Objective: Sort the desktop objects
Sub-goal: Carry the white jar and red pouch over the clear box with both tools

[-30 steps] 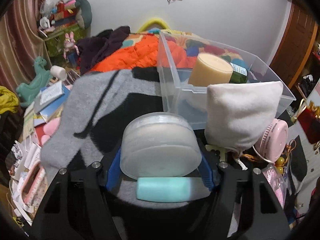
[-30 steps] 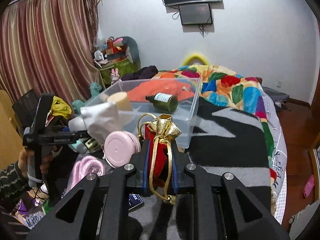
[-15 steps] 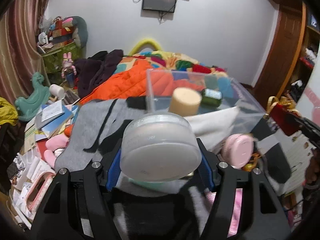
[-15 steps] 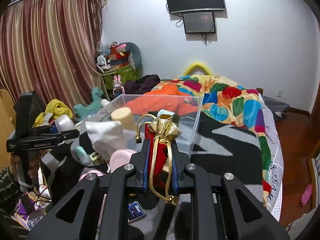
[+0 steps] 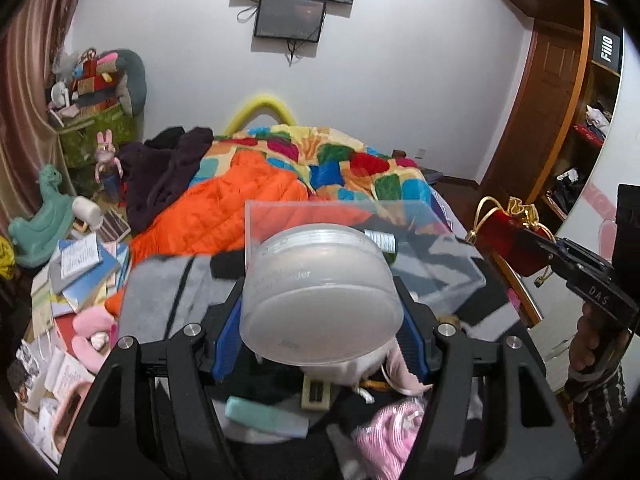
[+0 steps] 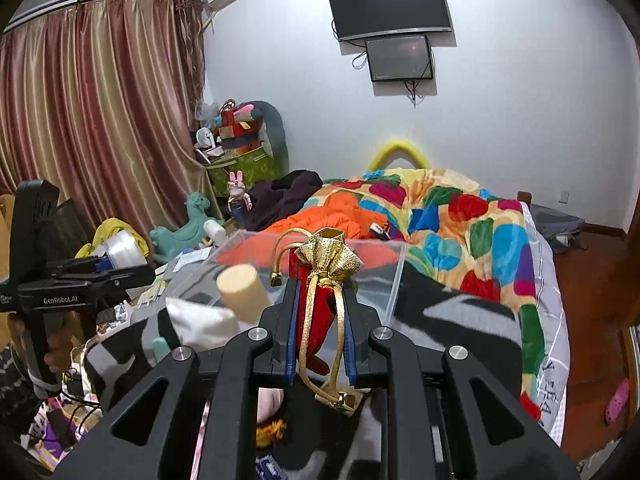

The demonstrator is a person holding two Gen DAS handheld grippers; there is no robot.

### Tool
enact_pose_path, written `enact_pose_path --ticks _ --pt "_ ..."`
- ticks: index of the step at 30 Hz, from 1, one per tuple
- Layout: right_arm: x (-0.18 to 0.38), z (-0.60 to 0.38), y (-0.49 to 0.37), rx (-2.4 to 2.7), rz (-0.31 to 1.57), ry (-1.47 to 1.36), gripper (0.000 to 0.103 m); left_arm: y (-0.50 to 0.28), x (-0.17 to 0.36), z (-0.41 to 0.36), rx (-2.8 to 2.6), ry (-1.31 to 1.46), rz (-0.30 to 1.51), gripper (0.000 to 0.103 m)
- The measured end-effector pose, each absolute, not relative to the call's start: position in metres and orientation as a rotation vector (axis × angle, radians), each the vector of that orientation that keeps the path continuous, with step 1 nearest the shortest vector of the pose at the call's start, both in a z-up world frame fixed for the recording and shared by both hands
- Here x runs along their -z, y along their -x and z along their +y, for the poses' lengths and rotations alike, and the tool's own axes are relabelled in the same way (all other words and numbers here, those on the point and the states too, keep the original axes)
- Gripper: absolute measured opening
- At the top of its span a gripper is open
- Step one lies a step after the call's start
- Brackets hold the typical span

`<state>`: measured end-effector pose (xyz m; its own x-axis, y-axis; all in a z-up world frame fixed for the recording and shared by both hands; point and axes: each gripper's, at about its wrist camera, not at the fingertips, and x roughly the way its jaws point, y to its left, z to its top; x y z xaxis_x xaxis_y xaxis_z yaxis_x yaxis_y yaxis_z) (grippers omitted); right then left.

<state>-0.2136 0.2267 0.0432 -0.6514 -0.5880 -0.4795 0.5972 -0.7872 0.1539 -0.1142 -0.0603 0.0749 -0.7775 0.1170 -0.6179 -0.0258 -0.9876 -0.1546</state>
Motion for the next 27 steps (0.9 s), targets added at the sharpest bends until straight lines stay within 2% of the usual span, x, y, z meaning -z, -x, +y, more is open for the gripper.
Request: enact_pose_path --ticks 5,10,17,27 --pt "-0.051 0.217 0.220 2.380 0.082 -0.645 0.016 0.131 -0.089 -0.064 -2.889 0.992 -0.243 0.066" --pt "-0.050 0.206 0.230 2.365 0.087 -0.638 0.016 0.142 -0.096 -0.062 -2.947 0.957 -0.170 0.066" --pt "-0.019 0.195 0.242 2.328 0.094 -0.735 0.016 0.162 -0.065 -0.070 -2.852 1.102 -0.260 0.066" --pt "0.006 0.193 0.260 2.295 0.108 -0.840 0.017 0.173 -0.021 -0.058 -2.761 1.247 -0.120 0.066"
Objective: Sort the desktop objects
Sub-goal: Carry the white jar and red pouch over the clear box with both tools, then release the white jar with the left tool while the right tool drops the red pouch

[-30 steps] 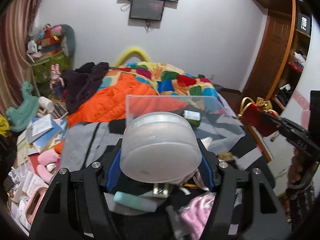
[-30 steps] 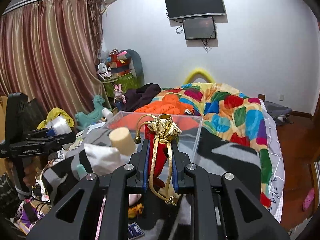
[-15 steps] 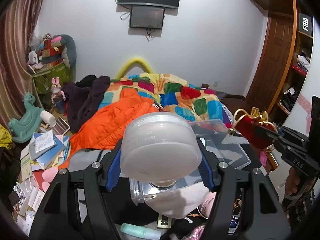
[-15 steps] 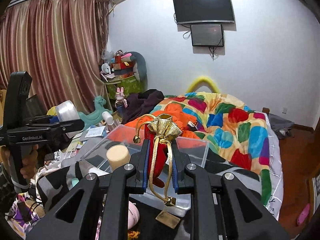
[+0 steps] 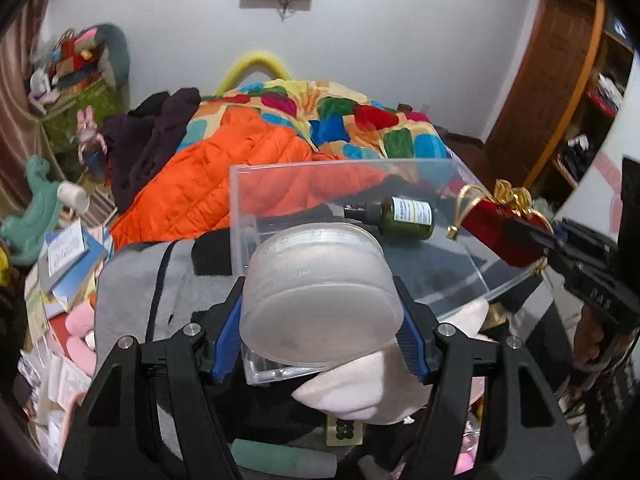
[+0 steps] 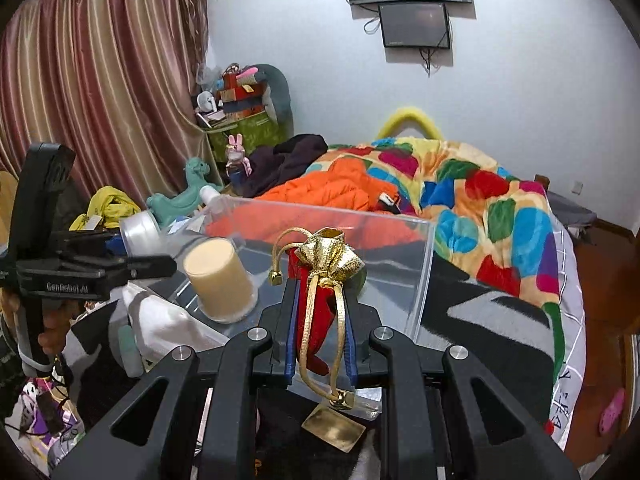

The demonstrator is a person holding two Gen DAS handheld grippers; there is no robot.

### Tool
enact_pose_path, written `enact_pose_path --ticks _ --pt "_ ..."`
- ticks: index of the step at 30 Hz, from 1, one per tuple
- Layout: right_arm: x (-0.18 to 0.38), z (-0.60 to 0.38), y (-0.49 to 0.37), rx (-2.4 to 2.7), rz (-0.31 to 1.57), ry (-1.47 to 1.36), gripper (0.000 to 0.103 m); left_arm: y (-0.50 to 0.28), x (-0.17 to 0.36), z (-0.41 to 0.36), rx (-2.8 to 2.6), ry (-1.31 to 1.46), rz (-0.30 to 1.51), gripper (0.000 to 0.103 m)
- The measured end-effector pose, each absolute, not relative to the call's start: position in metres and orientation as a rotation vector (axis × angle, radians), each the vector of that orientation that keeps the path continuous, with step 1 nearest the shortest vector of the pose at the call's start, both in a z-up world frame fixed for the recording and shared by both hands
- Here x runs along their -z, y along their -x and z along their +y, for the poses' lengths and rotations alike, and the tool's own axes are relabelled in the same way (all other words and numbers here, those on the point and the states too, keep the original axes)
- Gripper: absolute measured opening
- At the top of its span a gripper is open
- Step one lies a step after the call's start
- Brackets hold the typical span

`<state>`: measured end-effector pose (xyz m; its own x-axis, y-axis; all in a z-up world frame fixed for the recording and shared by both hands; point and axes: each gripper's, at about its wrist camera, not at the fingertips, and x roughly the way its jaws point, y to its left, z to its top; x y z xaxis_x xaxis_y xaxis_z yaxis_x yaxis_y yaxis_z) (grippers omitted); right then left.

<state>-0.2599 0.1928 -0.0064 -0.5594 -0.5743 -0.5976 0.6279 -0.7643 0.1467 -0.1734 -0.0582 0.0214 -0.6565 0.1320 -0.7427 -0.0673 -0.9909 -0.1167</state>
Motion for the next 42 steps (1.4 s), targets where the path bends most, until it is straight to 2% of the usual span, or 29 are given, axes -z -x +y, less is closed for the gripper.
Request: enact_pose_path --ticks 19,30,36,40,42 --pt "0.031 0.176 0.263 2.247 0.182 -0.928 0.019 0.199 0.000 -0.040 -2.715 1.350 -0.008 0.065" --pt "0.031 0.168 0.265 2.236 0.247 -0.958 0.020 0.207 0.004 -0.037 -2.671 1.377 -0.049 0.065" --pt "0.029 0.172 0.262 2.278 0.233 -0.952 0.026 0.199 -0.002 -0.032 -2.734 1.317 0.037 0.066" --pt "0.022 0.174 0.253 2.310 0.251 -0.907 0.042 0.190 -0.011 -0.028 -2.768 1.262 0.107 0.068" --pt "0.016 0.176 0.247 2.326 0.259 -0.876 0.044 0.188 -0.015 -0.028 -2.780 1.245 0.112 0.071"
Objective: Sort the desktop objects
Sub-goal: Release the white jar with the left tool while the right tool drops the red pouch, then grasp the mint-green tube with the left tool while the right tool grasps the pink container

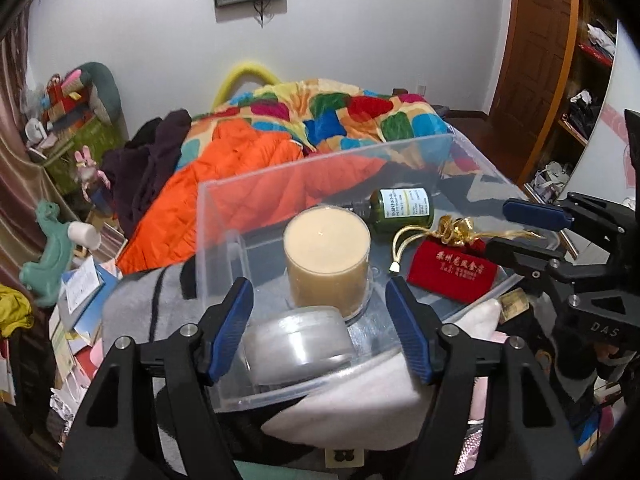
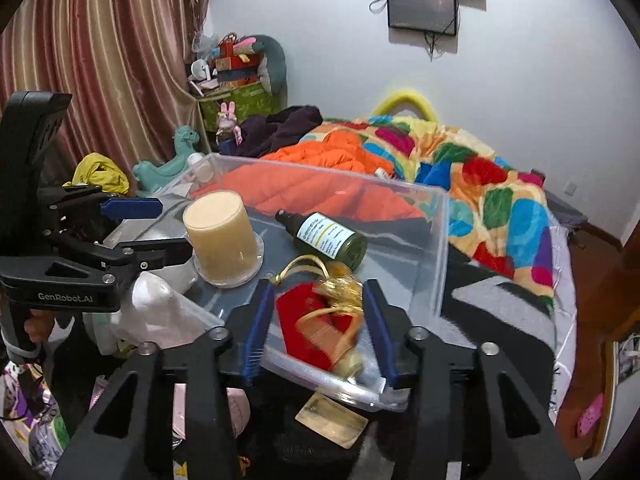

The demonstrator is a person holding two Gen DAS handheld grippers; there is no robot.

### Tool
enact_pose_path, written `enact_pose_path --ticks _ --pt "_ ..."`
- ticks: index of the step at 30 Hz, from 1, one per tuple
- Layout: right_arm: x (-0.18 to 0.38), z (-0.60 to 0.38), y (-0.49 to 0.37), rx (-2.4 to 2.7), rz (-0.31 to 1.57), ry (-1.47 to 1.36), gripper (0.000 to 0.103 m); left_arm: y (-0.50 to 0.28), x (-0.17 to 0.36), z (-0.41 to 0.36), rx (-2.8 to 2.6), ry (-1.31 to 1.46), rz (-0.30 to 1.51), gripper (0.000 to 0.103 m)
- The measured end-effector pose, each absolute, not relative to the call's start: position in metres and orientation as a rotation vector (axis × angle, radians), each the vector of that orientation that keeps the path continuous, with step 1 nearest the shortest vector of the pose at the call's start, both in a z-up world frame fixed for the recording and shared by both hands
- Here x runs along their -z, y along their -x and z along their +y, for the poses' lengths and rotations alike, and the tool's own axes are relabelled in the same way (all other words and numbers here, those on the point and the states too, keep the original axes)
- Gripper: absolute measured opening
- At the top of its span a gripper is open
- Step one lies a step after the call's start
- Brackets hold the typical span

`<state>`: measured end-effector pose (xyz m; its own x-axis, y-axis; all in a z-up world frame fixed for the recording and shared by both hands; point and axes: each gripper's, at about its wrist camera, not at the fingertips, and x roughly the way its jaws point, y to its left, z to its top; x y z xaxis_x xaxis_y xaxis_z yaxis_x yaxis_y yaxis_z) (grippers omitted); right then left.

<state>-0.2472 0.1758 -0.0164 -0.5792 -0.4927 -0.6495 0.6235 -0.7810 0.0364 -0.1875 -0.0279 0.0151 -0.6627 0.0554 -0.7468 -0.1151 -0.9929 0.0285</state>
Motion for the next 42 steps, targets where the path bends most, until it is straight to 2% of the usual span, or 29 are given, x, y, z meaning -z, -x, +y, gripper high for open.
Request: enact_pose_path --ticks 3,6,8,15,26,35,42 --pt "0.008 0.180 0.239 2.344 0.262 -0.835 0.046 0.183 -0.023 -0.031 -2.792 1.219 0.091 0.074" --pt "0.002 0.183 0.232 2.367 0.259 -0.800 0.056 0.177 -0.029 -0.035 -2.800 1.212 0.063 0.078" --pt "0.000 0.185 0.229 2.382 0.256 -0.783 0.063 0.172 -0.032 -0.038 -2.817 1.207 0.050 0.084" --pt "-0.003 0.199 0.214 2.413 0.224 -0.776 0.073 0.146 -0.039 -0.047 -2.865 1.164 0.062 0.092" --pt "0.015 0.188 0.187 2.352 0.224 -0.805 0.074 0.109 -0.017 -0.066 -2.837 1.247 0.052 0.093" --pt "0.040 0.169 0.180 2.305 0.238 -0.885 0.074 0.091 0.024 -0.080 -2.750 1.386 -0.010 0.095" --pt "0.057 0.150 0.180 2.265 0.233 -0.935 0.074 0.091 0.059 -0.067 -2.704 1.424 0.116 0.098"
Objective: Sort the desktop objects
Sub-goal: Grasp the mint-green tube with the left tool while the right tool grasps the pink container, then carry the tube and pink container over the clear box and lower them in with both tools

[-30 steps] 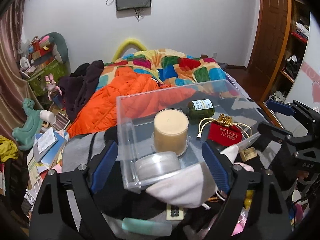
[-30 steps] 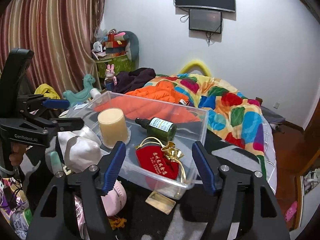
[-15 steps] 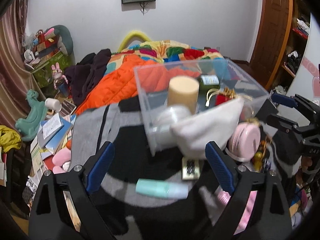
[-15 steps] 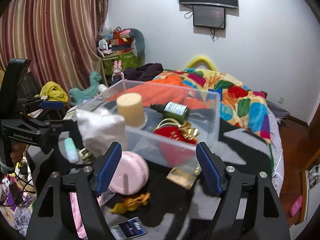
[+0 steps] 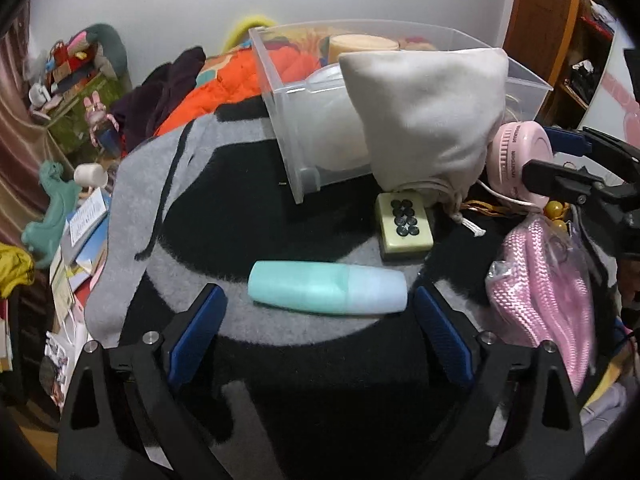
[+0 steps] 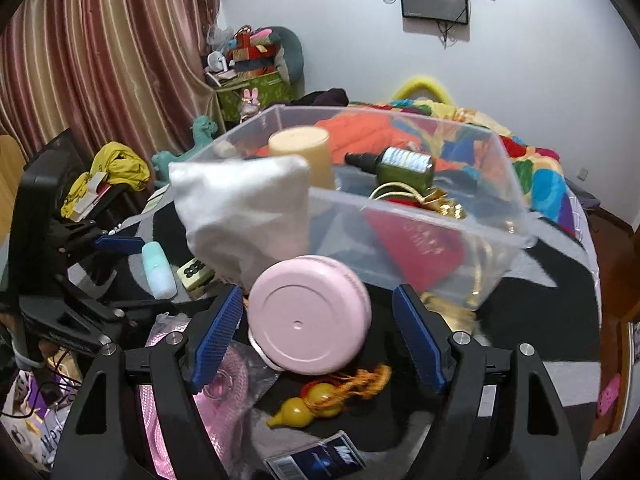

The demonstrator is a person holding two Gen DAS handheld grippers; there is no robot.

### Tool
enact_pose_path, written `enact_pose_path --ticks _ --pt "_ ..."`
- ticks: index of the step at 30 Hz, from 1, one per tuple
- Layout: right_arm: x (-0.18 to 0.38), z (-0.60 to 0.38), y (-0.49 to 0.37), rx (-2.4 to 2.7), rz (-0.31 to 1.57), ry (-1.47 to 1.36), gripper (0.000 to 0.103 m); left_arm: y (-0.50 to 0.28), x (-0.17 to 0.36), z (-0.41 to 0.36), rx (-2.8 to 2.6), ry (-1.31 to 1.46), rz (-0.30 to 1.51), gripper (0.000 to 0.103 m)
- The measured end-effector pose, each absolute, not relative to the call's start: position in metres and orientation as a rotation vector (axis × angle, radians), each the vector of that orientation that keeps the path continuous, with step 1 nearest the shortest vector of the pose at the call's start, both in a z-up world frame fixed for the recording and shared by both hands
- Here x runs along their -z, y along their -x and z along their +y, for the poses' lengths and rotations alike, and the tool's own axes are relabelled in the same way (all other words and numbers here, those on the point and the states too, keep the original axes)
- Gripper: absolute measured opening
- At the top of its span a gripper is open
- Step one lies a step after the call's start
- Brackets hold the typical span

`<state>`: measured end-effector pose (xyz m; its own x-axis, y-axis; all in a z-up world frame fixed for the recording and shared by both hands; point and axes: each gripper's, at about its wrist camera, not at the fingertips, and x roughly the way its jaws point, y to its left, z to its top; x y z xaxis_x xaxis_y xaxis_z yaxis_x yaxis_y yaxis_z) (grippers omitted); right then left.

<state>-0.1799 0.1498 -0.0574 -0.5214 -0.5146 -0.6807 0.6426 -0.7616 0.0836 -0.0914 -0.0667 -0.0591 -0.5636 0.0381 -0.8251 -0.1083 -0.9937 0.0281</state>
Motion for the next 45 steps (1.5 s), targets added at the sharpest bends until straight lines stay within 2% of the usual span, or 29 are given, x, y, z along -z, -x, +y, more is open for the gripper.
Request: enact_pose_path --ticks 5,6,7,9,10,15,25,45 --pt "0.067 0.144 0.181 2.242 0.245 -0.975 0.073 0.094 0.061 -0.073 -2.710 1.412 0.026 0.096" --pt "0.069 0.143 0.182 2.227 0.242 -0.988 0.070 0.093 0.061 -0.072 -2.707 1.393 0.043 0.094" --pt "0.070 0.143 0.181 2.224 0.249 -0.994 0.064 0.092 0.060 -0.071 -2.706 1.374 0.058 0.085" --pt "0.071 0.145 0.179 2.222 0.261 -0.981 0.063 0.087 0.058 -0.067 -2.706 1.341 0.087 0.074" --pt "0.071 0.146 0.177 2.220 0.261 -0.976 0.063 0.085 0.057 -0.064 -2.720 1.331 0.107 0.073" --pt "0.064 0.158 0.172 2.212 0.217 -0.958 0.063 0.079 0.055 -0.057 -2.763 1.296 0.180 0.073" --pt "0.038 0.181 0.165 2.248 0.150 -0.884 0.063 0.071 0.026 -0.072 -2.784 1.242 0.007 0.073" --pt "0.001 0.227 0.179 2.376 0.070 -0.808 0.063 0.090 -0.029 -0.064 -2.816 1.089 -0.082 0.073"
